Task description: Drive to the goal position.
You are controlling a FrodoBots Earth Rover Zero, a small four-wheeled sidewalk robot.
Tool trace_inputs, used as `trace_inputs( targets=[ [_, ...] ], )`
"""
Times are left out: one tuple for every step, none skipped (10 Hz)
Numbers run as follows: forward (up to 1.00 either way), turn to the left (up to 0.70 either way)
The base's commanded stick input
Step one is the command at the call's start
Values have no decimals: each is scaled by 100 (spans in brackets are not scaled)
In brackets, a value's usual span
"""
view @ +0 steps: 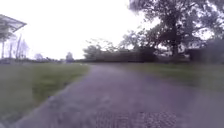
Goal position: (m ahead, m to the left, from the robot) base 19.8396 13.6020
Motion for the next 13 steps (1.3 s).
trace_inputs(
  targets=[
    [85,0],
    [85,0],
    [85,0],
    [85,0],
    [85,0],
    [85,0],
    [85,0],
    [85,0],
    [85,0],
    [85,0],
    [85,0],
    [85,0],
    [85,0]
  ],
)
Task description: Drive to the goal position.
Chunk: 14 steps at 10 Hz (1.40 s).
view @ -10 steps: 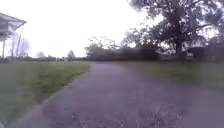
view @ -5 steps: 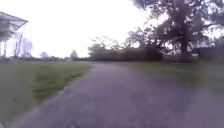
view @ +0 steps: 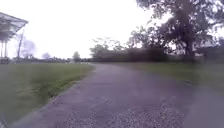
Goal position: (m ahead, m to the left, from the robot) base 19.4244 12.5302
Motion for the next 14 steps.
trace_inputs(
  targets=[
    [85,0],
    [85,0],
    [85,0],
    [85,-1],
    [85,-13],
    [85,-26],
    [85,-34],
    [85,-34],
    [85,-34],
    [85,-34],
    [85,-34],
    [85,-34],
    [85,-34],
    [85,-34]
  ],
)
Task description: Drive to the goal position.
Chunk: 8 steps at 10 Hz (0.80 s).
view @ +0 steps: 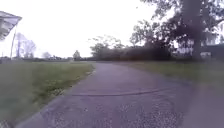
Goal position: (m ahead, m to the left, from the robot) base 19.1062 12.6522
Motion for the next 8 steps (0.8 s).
trace_inputs(
  targets=[
    [85,-34],
    [85,0],
    [85,0],
    [85,0],
    [85,0],
    [85,0],
    [85,0],
    [85,0]
  ],
)
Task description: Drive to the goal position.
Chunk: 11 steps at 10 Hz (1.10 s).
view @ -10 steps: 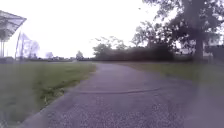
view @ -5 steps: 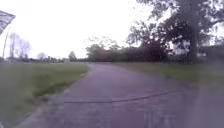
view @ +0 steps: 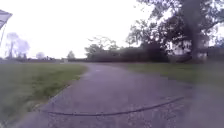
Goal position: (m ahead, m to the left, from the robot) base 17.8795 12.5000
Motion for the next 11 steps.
trace_inputs(
  targets=[
    [85,0],
    [85,0],
    [85,0],
    [85,0],
    [85,0],
    [85,0],
    [85,0],
    [85,0],
    [85,0],
    [85,0],
    [85,-5]
  ],
)
